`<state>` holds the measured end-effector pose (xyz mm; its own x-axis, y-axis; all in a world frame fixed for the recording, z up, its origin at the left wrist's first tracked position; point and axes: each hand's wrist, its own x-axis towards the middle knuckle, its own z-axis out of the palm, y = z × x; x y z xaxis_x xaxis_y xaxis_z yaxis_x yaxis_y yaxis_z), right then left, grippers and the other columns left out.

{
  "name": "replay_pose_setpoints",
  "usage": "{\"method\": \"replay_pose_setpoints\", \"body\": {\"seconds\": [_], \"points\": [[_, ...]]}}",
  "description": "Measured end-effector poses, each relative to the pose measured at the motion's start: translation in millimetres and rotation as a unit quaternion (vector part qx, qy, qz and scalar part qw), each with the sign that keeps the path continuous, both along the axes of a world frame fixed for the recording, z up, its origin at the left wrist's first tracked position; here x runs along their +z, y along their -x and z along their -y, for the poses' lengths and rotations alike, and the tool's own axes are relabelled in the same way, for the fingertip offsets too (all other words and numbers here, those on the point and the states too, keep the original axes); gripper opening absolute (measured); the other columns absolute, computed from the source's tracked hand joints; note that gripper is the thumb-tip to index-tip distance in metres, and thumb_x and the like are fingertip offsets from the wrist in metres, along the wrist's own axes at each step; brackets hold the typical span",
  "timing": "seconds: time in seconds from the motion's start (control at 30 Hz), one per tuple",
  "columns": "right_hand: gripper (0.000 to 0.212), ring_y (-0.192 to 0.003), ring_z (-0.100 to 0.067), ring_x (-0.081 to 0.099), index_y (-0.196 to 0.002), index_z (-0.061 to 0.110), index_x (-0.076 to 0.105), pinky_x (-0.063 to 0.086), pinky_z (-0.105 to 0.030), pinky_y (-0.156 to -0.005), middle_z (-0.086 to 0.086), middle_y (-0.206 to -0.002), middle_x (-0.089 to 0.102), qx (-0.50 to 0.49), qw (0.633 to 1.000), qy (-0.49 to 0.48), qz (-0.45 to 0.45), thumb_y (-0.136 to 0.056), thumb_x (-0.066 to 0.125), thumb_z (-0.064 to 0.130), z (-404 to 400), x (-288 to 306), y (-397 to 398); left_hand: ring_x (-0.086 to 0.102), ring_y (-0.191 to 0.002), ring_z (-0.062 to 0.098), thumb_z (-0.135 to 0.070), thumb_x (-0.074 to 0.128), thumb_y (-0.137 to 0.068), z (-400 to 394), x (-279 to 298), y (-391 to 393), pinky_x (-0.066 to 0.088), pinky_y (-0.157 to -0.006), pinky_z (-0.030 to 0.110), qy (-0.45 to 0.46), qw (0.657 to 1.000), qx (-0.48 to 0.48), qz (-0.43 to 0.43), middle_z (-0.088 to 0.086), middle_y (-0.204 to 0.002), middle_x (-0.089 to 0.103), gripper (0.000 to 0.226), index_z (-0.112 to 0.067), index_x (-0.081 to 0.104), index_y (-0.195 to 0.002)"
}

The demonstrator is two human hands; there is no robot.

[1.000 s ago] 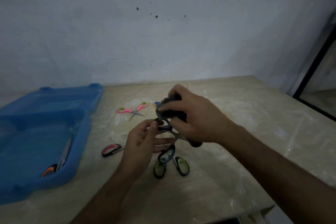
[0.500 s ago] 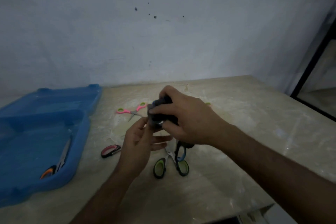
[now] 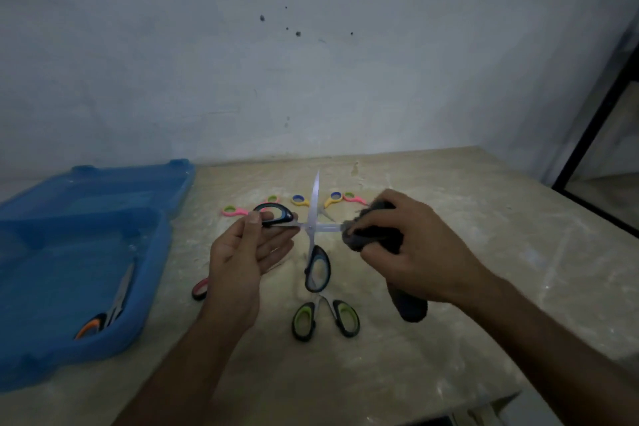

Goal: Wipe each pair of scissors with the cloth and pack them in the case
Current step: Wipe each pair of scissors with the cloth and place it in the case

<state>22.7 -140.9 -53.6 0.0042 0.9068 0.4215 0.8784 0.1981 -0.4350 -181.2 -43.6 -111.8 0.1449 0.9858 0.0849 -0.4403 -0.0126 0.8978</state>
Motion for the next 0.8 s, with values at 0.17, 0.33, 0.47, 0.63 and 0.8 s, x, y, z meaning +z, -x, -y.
{"method": "replay_pose_setpoints", "body": {"seconds": [0.17, 0.33, 0.47, 0.63, 0.8], "points": [[0.054, -0.063, -0.022, 0.067, -0.074, 0.014, 0.073, 0.047, -0.029, -0.056, -0.007, -0.069, 0.07, -0.034, 0.968, 0.114, -0.221, -0.084, 0.068, 0.067, 8.0, -28.8, 11.2, 0.076, -0.097, 0.026, -0.023, 0.042, -0.107, 7.6, 9.1, -7.2, 0.062, -0.085, 0.033, 0.008, 0.998, -0.026, 0.05, 0.014, -0.099, 0.079, 0.031, -0.003, 0.065, -0.109], [0.029, -0.063, -0.012, 0.067, -0.081, 0.012, 0.077, 0.049, -0.026, -0.06, -0.003, -0.07, 0.073, 0.015, 0.917, 0.105, -0.385, -0.094, 0.07, 0.037, -8.1, -37.2, 37.6, 0.073, -0.108, 0.027, -0.017, 0.045, -0.105, 18.1, 12.8, -15.5, 0.06, -0.092, 0.036, -0.007, 0.996, -0.071, 0.051, 0.015, -0.111, 0.077, 0.024, -0.003, 0.062, -0.115], [0.029, -0.062, -0.011, 0.066, -0.081, 0.012, 0.077, 0.047, -0.022, -0.057, -0.004, -0.069, 0.073, 0.001, 0.914, 0.069, -0.4, -0.096, 0.067, 0.035, -15.1, -39.5, 44.2, 0.072, -0.111, 0.024, -0.012, 0.051, -0.102, 21.6, 6.0, -14.3, 0.058, -0.093, 0.038, -0.015, 0.996, -0.083, 0.006, 0.012, -0.114, 0.076, 0.021, -0.004, 0.067, -0.113], [0.037, -0.061, -0.017, 0.064, -0.082, 0.004, 0.075, 0.046, -0.024, -0.057, -0.015, -0.073, 0.071, -0.008, 0.912, 0.057, -0.406, -0.095, 0.067, 0.037, -17.8, -50.3, 40.9, 0.073, -0.103, 0.029, -0.011, 0.062, -0.094, 22.5, -4.6, -11.3, 0.058, -0.088, 0.041, -0.005, 0.994, -0.093, -0.064, 0.014, -0.106, 0.077, 0.016, -0.004, 0.071, -0.106], [0.029, -0.066, -0.02, 0.071, -0.087, 0.008, 0.077, 0.052, -0.024, -0.06, -0.007, -0.074, 0.075, 0.028, 0.922, 0.105, -0.371, -0.097, 0.067, 0.033, -16.4, -52.1, 25.2, 0.068, -0.076, 0.015, -0.013, 0.068, -0.093, 2.0, 18.7, 7.9, 0.057, -0.06, 0.031, -0.115, 0.956, -0.122, -0.24, 0.001, -0.091, 0.075, 0.027, -0.019, 0.07, -0.119]]}}
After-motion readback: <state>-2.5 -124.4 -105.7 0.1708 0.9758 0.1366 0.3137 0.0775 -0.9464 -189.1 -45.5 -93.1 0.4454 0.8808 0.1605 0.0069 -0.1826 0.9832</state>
